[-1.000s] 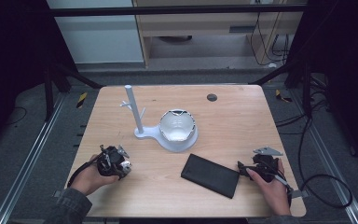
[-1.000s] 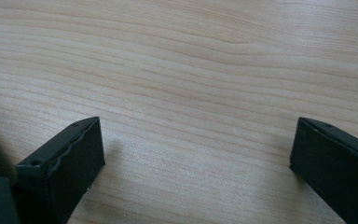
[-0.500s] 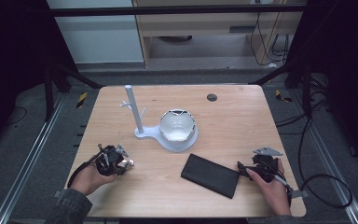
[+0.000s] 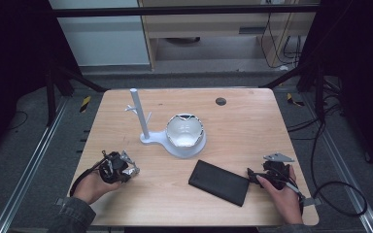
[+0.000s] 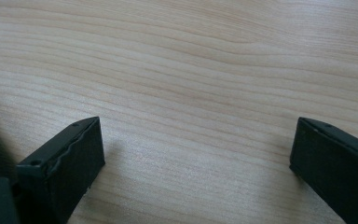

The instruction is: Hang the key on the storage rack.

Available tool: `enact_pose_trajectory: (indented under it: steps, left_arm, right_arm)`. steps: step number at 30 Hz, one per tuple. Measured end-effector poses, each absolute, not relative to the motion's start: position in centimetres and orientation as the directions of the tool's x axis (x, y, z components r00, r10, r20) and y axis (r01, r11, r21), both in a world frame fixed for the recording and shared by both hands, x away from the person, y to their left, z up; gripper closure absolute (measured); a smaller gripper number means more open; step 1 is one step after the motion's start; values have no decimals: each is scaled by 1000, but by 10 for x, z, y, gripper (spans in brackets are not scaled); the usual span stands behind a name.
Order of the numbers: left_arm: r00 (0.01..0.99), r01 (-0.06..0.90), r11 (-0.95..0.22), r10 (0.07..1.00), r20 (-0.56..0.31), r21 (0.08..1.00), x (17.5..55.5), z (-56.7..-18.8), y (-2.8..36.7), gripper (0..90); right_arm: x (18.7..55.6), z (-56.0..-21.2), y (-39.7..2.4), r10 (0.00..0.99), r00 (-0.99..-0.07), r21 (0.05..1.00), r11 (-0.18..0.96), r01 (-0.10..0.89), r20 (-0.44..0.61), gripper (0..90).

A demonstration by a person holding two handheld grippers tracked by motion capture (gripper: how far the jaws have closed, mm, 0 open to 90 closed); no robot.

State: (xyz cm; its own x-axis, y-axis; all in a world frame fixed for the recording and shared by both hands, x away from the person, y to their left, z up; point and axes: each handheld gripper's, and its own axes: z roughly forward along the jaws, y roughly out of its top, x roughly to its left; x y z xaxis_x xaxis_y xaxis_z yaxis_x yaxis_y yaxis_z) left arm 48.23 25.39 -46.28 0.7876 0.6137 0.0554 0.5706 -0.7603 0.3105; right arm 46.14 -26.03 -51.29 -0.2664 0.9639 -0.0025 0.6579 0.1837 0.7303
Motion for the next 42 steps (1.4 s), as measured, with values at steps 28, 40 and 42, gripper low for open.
enact_pose_trajectory:
  steps: [28, 40, 42]
  left_arm:
    - [777, 553, -735, 625, 76, 393, 479, -388, 263, 893]
    - [755, 563, -710, 650, 86, 422, 499, -357, 269, 893]
    - [751, 563, -707, 654, 92, 428, 502, -348, 271, 892]
  right_arm:
    - [462, -513, -260, 963, -268, 730, 183, 659, 1, 24]
    - [463, -513, -259, 964, -266, 727, 184, 662, -2, 13]
    - [463, -513, -259, 964, -265, 725, 180, 665, 3, 7]
